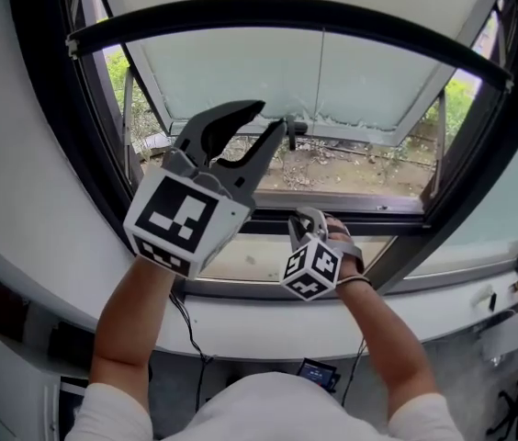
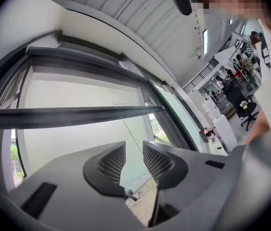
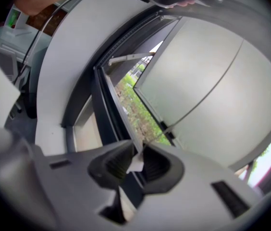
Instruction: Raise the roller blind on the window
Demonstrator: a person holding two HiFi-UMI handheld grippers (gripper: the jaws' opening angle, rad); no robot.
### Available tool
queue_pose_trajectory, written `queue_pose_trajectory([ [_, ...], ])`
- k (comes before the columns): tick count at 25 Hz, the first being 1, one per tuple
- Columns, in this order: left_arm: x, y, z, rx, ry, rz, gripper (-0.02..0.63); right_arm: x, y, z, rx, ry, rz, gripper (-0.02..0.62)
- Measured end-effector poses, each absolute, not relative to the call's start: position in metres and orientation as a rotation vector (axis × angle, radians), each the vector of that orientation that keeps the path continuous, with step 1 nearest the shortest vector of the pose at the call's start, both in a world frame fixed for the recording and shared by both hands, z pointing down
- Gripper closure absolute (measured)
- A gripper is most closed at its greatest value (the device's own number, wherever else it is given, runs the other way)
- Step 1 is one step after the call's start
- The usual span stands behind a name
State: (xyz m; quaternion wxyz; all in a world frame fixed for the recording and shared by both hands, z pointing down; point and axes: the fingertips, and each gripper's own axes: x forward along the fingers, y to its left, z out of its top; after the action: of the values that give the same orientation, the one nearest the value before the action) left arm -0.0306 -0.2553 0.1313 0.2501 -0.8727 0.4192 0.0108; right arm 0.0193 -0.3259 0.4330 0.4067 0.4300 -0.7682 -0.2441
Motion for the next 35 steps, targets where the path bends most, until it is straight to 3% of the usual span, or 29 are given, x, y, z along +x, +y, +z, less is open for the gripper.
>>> queue_pose_trajectory([
  [35, -0.079, -0.232, 0.251, -2.625, 1.32, 0.186, 0.489, 0.031, -0.323, 0.43, 1.183, -1.93, -0.608, 0.522],
])
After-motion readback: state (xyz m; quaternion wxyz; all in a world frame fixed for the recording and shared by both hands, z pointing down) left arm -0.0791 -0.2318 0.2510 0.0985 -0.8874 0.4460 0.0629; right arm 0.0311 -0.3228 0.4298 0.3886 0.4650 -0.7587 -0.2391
